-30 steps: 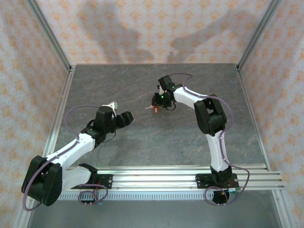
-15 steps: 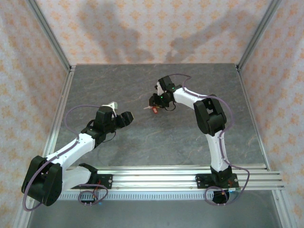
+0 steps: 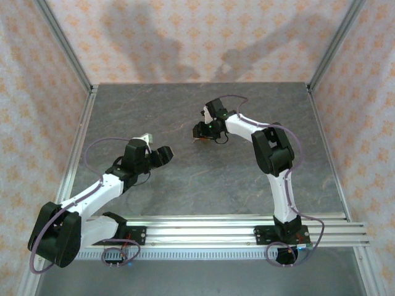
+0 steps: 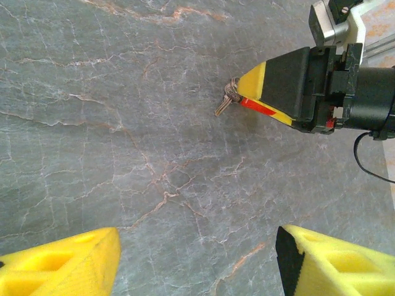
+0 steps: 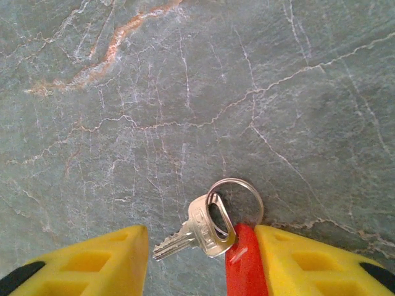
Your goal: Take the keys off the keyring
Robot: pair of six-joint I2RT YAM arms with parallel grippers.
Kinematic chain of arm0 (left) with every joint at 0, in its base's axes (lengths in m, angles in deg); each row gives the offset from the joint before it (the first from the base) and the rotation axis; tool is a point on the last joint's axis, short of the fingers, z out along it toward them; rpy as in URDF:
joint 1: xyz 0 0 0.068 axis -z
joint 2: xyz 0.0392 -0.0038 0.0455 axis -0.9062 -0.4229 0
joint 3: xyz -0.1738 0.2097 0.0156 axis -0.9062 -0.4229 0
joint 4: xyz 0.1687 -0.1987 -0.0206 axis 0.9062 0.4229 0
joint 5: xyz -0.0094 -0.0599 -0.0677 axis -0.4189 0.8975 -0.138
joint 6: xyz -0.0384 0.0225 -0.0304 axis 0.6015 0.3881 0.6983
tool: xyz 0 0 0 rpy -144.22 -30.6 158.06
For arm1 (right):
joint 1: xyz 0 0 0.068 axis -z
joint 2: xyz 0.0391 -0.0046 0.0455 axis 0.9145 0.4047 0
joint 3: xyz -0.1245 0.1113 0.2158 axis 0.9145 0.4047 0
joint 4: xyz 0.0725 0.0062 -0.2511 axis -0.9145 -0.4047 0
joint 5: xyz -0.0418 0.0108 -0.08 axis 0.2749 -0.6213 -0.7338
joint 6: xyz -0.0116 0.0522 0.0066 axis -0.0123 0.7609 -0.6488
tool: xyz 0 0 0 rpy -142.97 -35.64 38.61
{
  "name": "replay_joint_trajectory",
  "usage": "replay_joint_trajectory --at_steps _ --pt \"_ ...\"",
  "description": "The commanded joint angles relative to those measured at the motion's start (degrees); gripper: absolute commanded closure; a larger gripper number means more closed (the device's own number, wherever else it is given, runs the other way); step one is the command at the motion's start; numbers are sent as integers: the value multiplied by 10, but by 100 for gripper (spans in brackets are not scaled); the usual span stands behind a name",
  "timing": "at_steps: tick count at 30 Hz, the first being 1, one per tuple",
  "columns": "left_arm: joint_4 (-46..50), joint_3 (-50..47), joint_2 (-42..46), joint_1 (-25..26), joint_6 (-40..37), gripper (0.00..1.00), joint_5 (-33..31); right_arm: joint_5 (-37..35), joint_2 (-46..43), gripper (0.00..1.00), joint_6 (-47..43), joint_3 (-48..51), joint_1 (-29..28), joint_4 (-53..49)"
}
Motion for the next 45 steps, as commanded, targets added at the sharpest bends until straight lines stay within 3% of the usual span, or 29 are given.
replay_joint_trajectory --at_steps 1,14,20,24,33,45 --pt "-4 -6 8 6 2 31 -3 -13 4 55 -8 -7 1 -5" --pt "-22 -8 -8 6 7 31 2 -27 -24 77 5 38 0 8" --pt "-30 -8 -14 7 10 31 4 -30 -46 82 17 67 0 24" --pt "-32 -7 -14 9 10 31 5 -37 -66 92 20 82 0 24" --pt "-20 21 -5 12 -8 31 31 -29 -150 94 -10 88 0 -49" --pt "14 124 5 12 -76 35 143 74 -281 94 -114 85 -1 -175"
